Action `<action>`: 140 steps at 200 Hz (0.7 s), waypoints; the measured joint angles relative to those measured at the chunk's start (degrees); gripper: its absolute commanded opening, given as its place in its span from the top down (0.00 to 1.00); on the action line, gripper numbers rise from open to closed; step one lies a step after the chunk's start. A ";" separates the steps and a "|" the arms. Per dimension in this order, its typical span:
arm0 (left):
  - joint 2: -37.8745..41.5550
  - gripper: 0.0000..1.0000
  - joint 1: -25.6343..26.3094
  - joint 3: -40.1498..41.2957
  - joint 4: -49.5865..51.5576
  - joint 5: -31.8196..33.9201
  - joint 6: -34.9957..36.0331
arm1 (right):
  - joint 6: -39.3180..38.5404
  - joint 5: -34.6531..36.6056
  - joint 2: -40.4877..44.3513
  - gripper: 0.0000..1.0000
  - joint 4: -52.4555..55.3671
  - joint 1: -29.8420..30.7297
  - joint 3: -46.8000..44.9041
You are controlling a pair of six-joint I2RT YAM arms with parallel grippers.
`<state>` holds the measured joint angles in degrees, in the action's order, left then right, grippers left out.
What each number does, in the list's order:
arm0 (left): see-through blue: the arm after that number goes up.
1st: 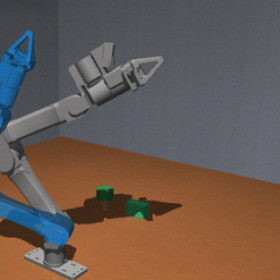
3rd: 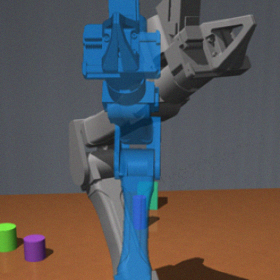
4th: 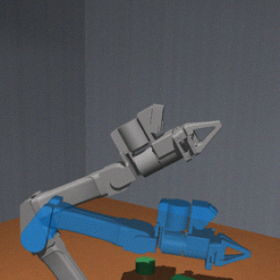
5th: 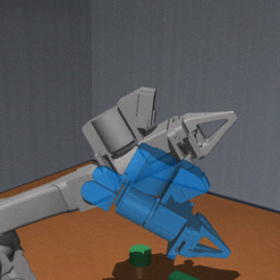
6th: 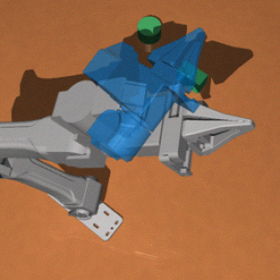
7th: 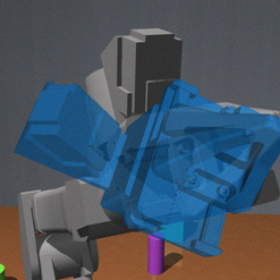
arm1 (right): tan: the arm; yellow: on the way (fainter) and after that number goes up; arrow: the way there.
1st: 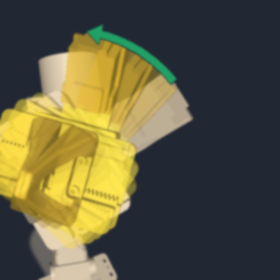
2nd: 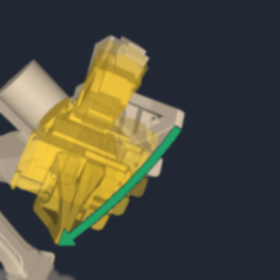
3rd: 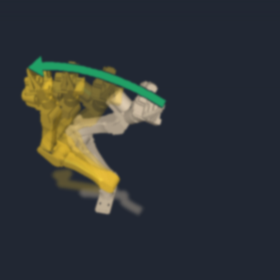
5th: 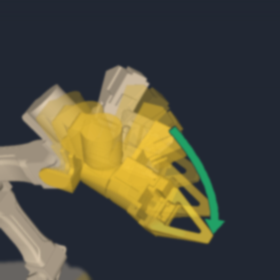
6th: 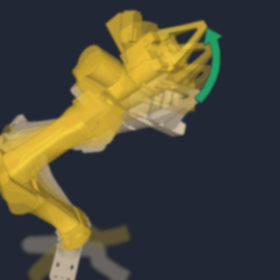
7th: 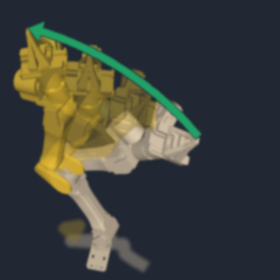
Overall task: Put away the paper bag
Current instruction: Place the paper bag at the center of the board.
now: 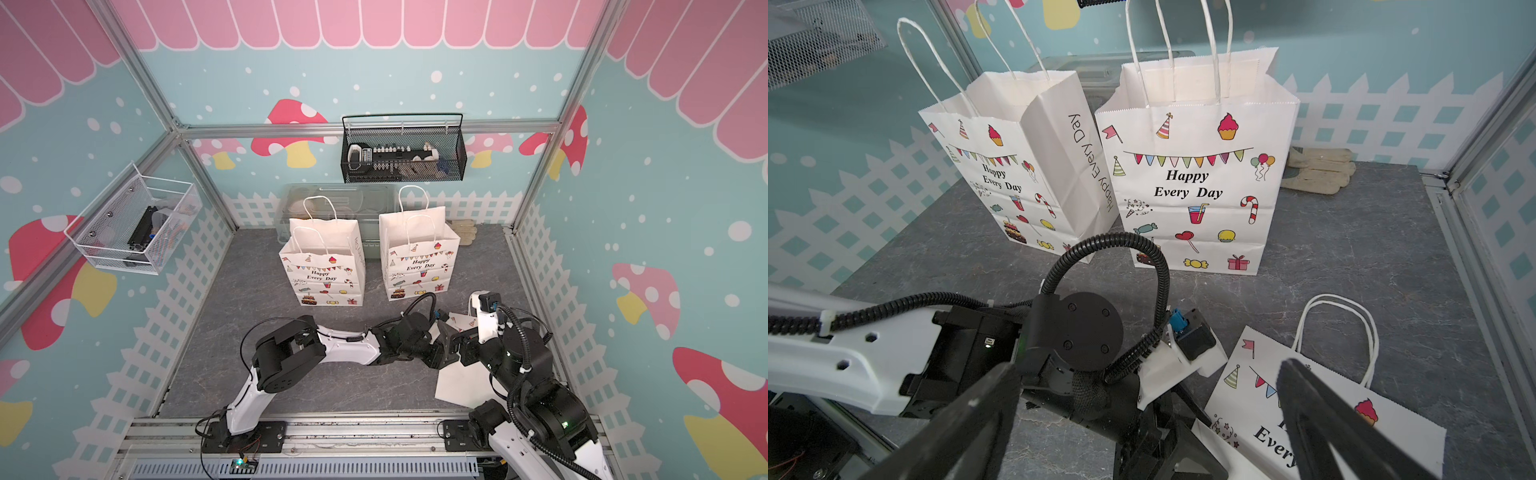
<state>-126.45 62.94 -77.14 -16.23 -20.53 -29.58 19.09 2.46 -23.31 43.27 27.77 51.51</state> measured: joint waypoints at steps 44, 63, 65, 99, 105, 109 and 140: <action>0.00 0.89 -0.28 0.00 0.07 -0.59 0.31 | 0.02 -0.28 0.26 0.01 -0.02 0.00 -0.02; 0.00 0.98 -0.31 0.00 0.04 -0.48 0.02 | 0.04 -0.39 0.26 0.01 -0.02 0.00 -0.02; 0.00 0.98 -0.31 0.00 0.04 -0.48 -0.02 | 0.04 -0.39 0.26 0.01 -0.02 0.00 -0.02; 0.15 1.00 -0.26 1.16 -2.54 1.07 -1.09 | 0.04 -0.44 0.39 0.01 0.00 0.00 -0.02; 0.28 1.00 -0.28 1.79 -3.30 1.64 -1.31 | 0.04 -0.46 0.48 0.01 0.00 0.00 -0.02; 0.35 1.00 -0.28 2.23 -3.76 2.08 -1.53 | 0.07 -0.48 0.50 0.01 -0.02 0.00 -0.02; 0.44 1.00 -0.28 3.08 -5.57 4.74 -2.95 | 0.26 -0.59 0.55 0.01 -0.02 0.00 -0.02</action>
<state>-126.02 62.65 -74.06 -21.80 -15.79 -32.53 19.35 1.87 -22.76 43.24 27.77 51.48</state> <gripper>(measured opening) 0.050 0.986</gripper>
